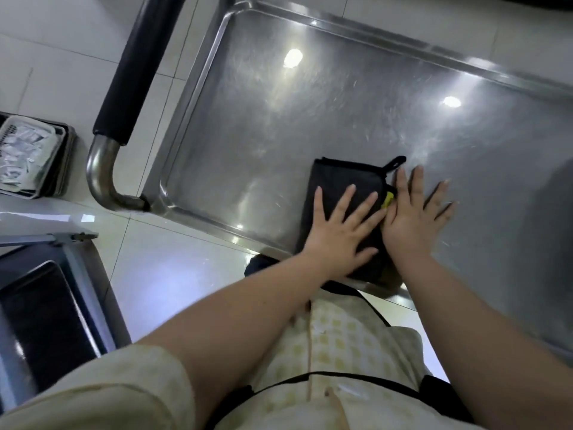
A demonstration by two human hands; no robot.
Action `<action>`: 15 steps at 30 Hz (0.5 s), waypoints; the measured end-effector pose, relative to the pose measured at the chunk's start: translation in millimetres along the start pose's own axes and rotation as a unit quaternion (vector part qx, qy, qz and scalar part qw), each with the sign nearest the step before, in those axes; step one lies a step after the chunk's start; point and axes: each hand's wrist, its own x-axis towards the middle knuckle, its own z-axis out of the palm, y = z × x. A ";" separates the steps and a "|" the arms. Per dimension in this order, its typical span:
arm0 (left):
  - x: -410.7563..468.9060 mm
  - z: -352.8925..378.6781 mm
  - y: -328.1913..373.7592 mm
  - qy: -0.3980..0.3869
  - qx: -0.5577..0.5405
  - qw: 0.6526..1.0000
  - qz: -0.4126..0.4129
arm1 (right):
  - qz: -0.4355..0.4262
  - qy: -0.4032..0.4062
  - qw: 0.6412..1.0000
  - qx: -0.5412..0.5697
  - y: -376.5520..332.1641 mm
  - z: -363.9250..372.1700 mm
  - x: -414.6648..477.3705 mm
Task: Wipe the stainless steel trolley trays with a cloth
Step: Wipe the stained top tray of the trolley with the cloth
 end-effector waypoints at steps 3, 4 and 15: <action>1.5 -2.1 -4.8 0.026 -0.003 1.000 0.005 | 0.001 -0.008 1.000 0.001 5.2 -3.0 5.9; -3.0 -2.4 -19.6 0.042 -0.007 0.999 0.007 | 0.001 -0.010 1.000 0.001 6.4 -3.4 7.2; -81.2 -0.6 -198.6 0.046 -0.033 0.962 -0.268 | 0.033 -0.026 0.999 -0.022 -19.6 -5.7 10.6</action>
